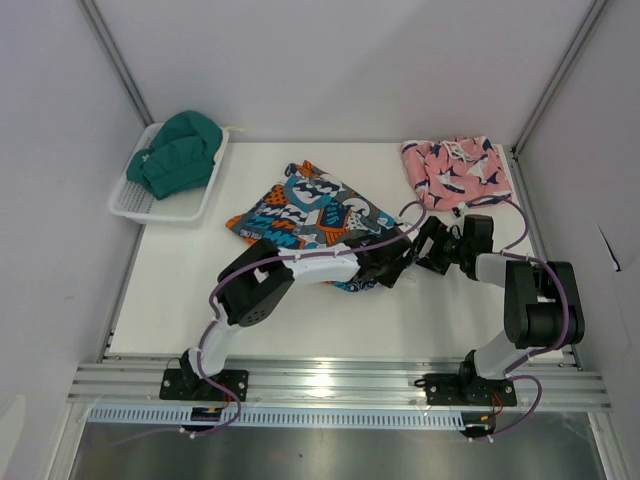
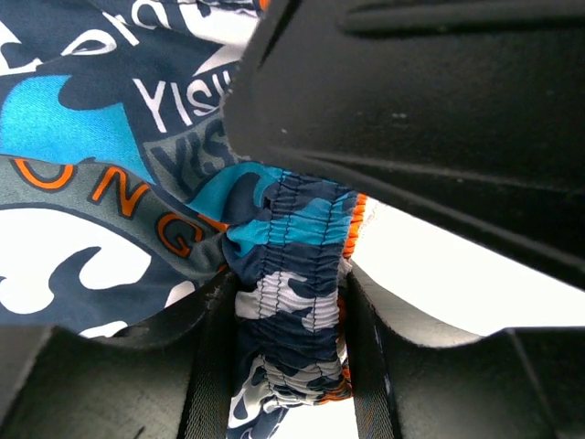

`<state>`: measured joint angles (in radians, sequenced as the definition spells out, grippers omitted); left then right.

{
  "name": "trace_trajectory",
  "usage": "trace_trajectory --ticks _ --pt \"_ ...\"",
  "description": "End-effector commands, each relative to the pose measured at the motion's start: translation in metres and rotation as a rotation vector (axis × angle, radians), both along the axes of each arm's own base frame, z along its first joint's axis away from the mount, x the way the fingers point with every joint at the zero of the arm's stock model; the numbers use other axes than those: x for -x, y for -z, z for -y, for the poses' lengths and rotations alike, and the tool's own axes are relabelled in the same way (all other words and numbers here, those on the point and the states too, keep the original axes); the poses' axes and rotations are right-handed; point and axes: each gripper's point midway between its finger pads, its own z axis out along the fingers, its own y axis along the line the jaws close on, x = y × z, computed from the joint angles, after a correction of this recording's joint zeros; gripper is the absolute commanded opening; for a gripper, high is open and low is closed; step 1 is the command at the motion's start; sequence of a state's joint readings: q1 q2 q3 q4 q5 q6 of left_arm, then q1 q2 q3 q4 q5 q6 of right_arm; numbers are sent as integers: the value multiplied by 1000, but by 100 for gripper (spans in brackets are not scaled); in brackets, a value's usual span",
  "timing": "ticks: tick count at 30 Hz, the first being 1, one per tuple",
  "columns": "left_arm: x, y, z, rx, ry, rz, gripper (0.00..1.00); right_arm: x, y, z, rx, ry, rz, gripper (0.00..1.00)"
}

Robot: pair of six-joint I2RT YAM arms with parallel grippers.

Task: Fold and stack the shorts
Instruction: Fold the shorts

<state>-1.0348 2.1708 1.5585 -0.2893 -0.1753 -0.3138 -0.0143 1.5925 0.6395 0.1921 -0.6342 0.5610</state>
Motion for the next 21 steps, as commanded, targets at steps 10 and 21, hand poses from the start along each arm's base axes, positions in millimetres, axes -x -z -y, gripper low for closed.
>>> trace_trajectory --ticks 10,21 --pt "21 4 -3 52 29 -163 49 26 20 -17 20 23 -112 99" --pt "25 3 -8 94 12 -237 49 42 32 -44 -24 6 -204 100"
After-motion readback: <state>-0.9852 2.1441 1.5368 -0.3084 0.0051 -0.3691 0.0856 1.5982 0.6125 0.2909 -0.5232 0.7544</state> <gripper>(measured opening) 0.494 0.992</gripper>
